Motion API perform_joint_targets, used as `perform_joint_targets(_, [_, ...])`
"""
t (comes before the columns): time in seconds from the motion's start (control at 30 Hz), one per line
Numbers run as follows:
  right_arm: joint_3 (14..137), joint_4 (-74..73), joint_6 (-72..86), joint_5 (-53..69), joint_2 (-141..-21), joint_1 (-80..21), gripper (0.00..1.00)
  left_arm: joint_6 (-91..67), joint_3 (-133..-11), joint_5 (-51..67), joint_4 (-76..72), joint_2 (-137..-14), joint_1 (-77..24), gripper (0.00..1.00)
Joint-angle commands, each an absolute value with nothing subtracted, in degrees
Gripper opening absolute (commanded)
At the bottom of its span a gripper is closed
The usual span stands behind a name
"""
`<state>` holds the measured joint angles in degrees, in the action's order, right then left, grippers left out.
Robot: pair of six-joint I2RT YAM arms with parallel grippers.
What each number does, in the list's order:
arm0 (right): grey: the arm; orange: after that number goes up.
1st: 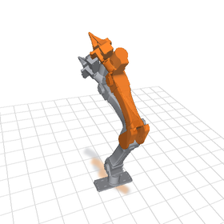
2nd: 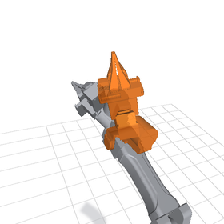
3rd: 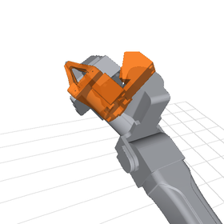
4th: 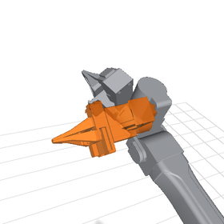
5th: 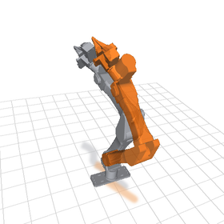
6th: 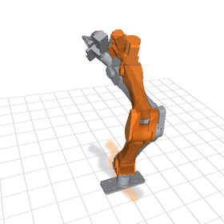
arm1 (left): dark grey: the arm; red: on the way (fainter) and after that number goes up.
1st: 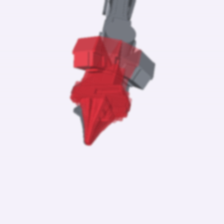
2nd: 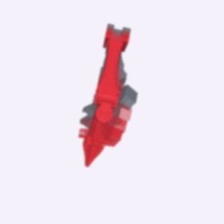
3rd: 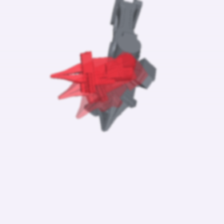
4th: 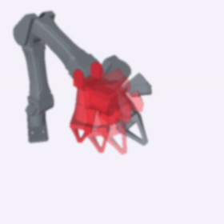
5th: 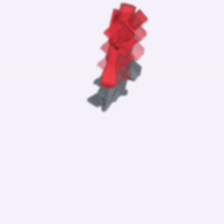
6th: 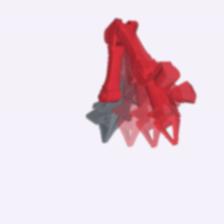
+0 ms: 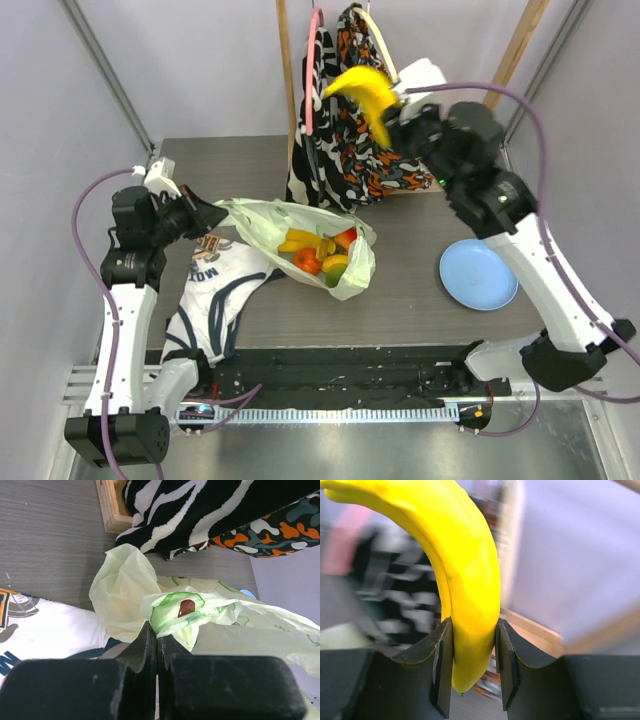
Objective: Take the fake fruits out of the plastic bag
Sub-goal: Place the fake fruit on the plate.
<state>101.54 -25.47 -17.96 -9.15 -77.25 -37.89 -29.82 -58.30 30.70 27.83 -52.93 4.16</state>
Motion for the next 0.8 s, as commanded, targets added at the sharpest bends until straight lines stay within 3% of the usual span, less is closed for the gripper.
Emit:
perform_joint_targets(0.0, [94.2,-21.9,-27.4,-23.6,-63.4,-26.3,0.01,-29.9,-59.3,32.1,24.2,-51.8,4.4,0.00])
perform_joint_targets(0.13, [73.0,-22.1,-35.7,-27.3,-46.8,-18.0,0.01,-29.6,-58.5,31.8,24.1,-51.4,4.4,0.00])
perform_joint_targets(0.3, [61.7,-31.6,-37.9,-36.3,-37.7,-17.6,0.01,-30.3,-57.9,32.3,23.0,-52.9,4.3,0.00])
perform_joint_targets(0.5, [54.8,-51.6,-30.5,-34.0,-46.8,-15.9,0.01,-30.6,-59.8,32.7,22.4,-55.3,4.3,0.00])
perform_joint_targets(0.77, [51.6,-52.4,-36.1,-19.0,-56.7,-5.6,0.01,-29.2,-60.0,31.9,22.4,-55.2,4.2,0.00])
